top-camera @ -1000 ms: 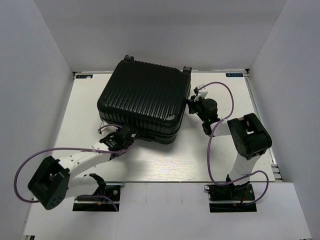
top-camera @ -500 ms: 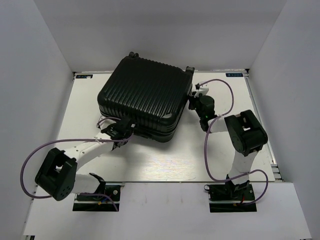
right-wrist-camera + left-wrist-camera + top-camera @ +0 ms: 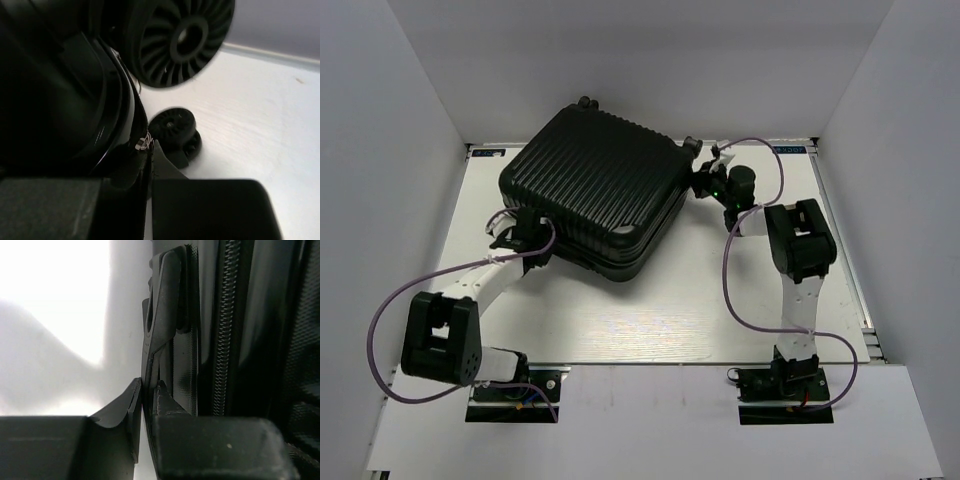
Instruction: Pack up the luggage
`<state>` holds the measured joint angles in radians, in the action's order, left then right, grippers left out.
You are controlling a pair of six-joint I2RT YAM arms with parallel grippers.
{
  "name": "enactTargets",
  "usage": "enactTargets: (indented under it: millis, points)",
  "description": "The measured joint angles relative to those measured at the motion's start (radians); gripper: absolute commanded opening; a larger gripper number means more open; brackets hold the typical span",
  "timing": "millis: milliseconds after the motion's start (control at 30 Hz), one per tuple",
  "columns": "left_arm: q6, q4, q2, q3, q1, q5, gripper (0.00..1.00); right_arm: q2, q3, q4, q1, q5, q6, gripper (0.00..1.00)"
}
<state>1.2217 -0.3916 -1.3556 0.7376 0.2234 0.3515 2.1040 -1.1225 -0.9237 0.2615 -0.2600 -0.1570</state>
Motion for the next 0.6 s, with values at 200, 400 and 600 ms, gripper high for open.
enactTargets:
  millis: [200,400,600]
  points:
    - [-0.177,0.084,-0.085,0.056,-0.14,-0.124,0.0,0.192,-0.198,-0.126,-0.053,-0.314,-0.087,0.0]
    - [-0.292,0.123,-0.156,0.12,-0.19,-0.135,0.0,0.345,-0.41,-0.184,-0.059,-0.436,-0.18,0.0]
    - [-0.373,0.111,-0.193,0.163,-0.249,-0.217,0.0,0.538,-0.694,-0.222,-0.038,-0.501,-0.261,0.0]
